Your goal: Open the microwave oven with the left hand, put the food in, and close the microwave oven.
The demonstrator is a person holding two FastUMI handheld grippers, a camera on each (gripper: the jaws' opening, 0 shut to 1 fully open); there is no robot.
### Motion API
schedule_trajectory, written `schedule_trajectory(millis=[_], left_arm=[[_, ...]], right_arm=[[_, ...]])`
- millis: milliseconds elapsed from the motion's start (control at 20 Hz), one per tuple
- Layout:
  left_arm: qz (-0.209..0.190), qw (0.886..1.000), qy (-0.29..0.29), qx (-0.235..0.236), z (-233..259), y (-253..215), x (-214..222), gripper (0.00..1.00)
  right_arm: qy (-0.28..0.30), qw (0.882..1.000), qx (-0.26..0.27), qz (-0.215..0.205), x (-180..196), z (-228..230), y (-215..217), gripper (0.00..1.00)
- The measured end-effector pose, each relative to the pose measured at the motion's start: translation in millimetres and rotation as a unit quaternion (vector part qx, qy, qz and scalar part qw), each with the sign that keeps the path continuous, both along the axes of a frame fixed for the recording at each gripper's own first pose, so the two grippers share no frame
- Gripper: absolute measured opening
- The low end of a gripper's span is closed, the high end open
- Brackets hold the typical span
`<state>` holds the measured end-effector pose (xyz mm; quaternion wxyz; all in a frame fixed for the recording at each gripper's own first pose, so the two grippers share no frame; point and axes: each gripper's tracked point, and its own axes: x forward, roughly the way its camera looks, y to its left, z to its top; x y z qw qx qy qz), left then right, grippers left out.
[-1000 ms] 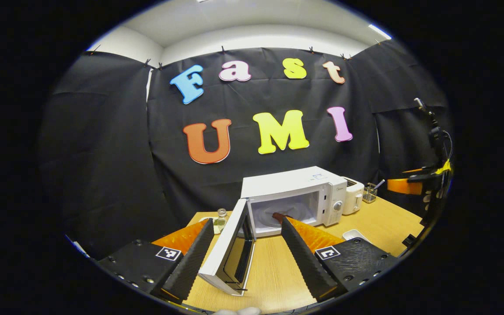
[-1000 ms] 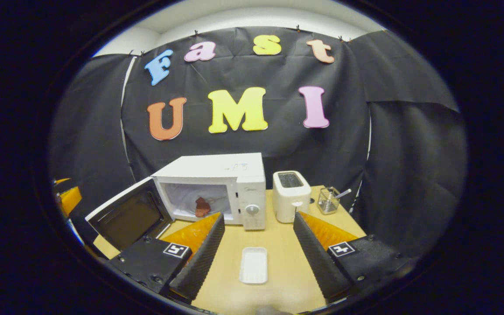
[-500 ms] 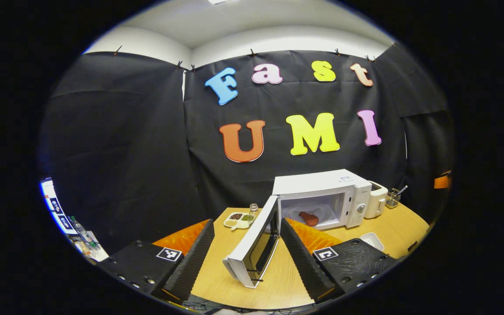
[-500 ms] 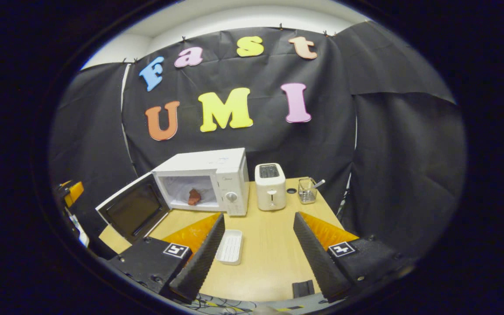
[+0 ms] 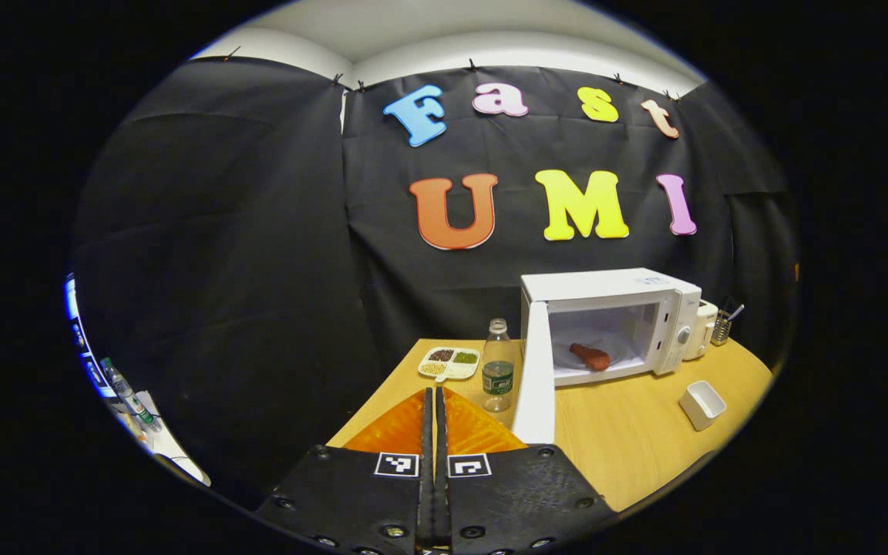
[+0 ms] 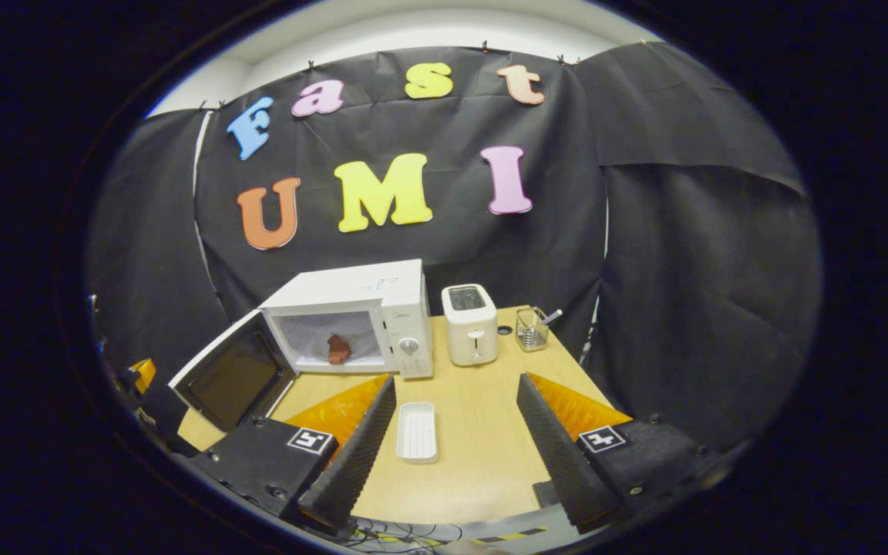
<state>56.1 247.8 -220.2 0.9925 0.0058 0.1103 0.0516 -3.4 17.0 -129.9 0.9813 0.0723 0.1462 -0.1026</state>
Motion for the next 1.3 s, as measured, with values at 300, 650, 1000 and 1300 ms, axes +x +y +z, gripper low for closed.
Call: schedule_trajectory(millis=[300, 650, 1000, 1300], left_arm=[[-0.033, 0.998, 0.044, -0.025, -64, 8, 27, 0.0], [-0.093, 0.994, 0.057, -0.028, -78, -28, 25, 0.0], [-0.139, 0.987, 0.058, -0.052, -82, -81, 13, 0.0], [-0.193, 0.978, 0.059, -0.052, -77, -147, 13, 0.0]], right_arm=[[0.016, 0.999, 0.018, -0.048, -20, -12, 7, 1.0], [0.033, 0.997, 0.014, -0.069, -30, -22, 11, 1.0], [0.038, 0.997, 0.016, -0.061, -32, -23, 19, 1.0], [0.042, 0.997, 0.021, -0.064, -33, -26, 5, 1.0]])
